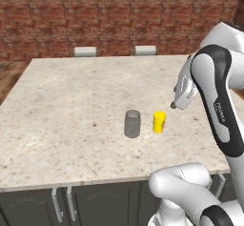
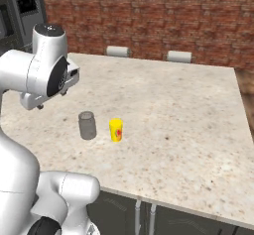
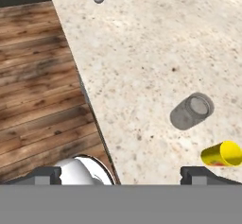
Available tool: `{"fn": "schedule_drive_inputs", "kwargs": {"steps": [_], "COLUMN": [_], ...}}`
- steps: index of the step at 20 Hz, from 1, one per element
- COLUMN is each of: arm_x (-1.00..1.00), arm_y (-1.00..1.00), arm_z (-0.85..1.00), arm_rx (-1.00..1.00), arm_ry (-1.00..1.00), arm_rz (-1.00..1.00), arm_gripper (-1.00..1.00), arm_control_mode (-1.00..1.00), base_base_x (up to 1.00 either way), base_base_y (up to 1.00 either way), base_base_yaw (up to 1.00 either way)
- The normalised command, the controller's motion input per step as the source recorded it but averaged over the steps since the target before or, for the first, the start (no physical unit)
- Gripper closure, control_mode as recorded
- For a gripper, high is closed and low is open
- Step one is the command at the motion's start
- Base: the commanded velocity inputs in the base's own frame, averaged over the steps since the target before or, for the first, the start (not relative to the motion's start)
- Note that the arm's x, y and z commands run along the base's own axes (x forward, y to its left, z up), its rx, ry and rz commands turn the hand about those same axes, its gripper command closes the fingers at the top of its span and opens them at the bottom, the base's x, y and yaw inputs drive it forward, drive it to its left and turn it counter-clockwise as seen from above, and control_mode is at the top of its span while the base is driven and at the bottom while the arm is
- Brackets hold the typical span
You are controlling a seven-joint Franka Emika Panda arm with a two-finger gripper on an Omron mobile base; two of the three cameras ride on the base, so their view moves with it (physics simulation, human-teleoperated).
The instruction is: Open the cabinet directly in front. Then move the beer and the cup to the dining counter with the jar on it.
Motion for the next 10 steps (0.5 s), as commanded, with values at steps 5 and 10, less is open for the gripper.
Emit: {"fn": "schedule_drive_inputs", "kwargs": {"steps": [5, 10], "arm_x": [0.22, -0.01], "arm_y": [0.05, 0.02], "arm_z": [-0.23, 0.00], "arm_rx": [-0.01, 0.00], "arm_ry": [-0.08, -0.26], "arm_rz": [-0.05, -0.01], "arm_gripper": [-1.00, -1.00], "arm_control_mode": [-1.00, -1.00], "base_base_x": [0.00, 0.00], "base_base_y": [0.00, 0.00], "base_base_yaw": [0.00, 0.00]}}
